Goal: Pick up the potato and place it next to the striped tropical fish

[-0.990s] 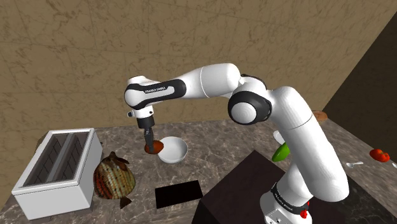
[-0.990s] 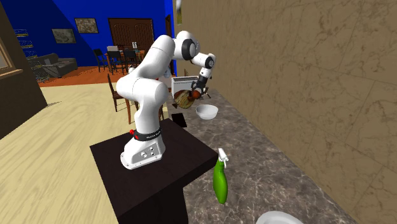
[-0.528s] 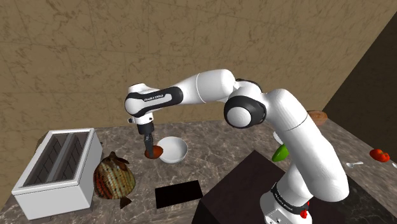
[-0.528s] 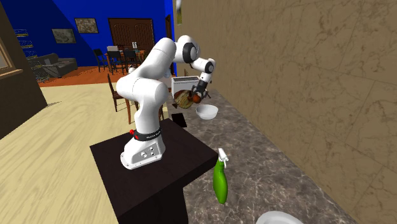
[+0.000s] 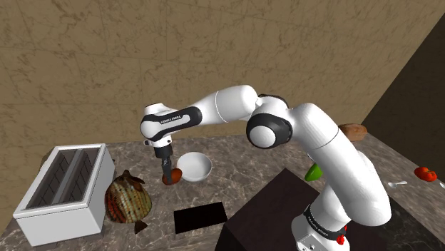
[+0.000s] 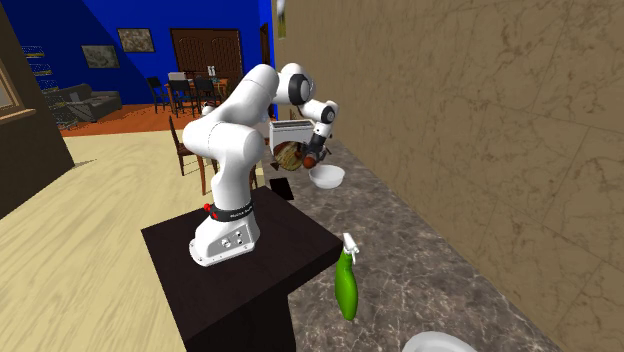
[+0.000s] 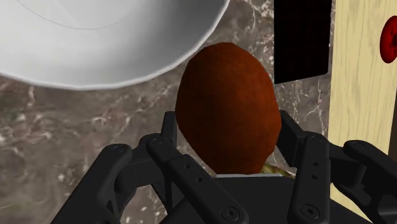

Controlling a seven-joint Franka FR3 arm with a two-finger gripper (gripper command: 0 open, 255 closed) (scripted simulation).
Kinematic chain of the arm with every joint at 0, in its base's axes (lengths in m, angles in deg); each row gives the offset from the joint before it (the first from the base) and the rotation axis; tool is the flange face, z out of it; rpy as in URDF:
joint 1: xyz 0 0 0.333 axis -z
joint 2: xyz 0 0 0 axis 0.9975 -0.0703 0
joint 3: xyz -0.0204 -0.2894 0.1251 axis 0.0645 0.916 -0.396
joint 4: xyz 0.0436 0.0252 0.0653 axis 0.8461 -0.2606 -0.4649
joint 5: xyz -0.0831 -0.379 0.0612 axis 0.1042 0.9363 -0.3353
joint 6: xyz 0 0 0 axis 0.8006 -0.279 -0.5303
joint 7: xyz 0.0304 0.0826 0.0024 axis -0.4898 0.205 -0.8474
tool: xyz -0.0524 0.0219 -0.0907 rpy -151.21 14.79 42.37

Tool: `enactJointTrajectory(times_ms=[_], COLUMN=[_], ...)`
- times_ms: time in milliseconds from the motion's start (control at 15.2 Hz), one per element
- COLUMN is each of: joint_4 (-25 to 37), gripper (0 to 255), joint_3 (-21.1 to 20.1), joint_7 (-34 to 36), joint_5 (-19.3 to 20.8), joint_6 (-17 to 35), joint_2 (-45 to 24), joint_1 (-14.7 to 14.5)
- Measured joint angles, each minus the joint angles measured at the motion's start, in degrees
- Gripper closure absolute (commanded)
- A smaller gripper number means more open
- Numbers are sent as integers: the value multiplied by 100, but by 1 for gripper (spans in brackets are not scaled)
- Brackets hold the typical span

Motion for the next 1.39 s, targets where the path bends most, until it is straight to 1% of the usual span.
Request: enactJointTrajectory(times_ms=[330,462,858,924,1320,1386], joint_4=[153,131,170,170,170,231], gripper=[255,255,255,0,0,0], joint_3=[-7,-6,-7,-7,-7,-3], joint_7=[-28,-50,-54,-54,-54,-50], joint_5=[-5,-8,-8,-8,-8,-1], joint_6=[144,221,234,234,234,163], joint_2=[-304,-362,-411,-412,-412,-403], joint_1=[3,6,8,8,8,21])
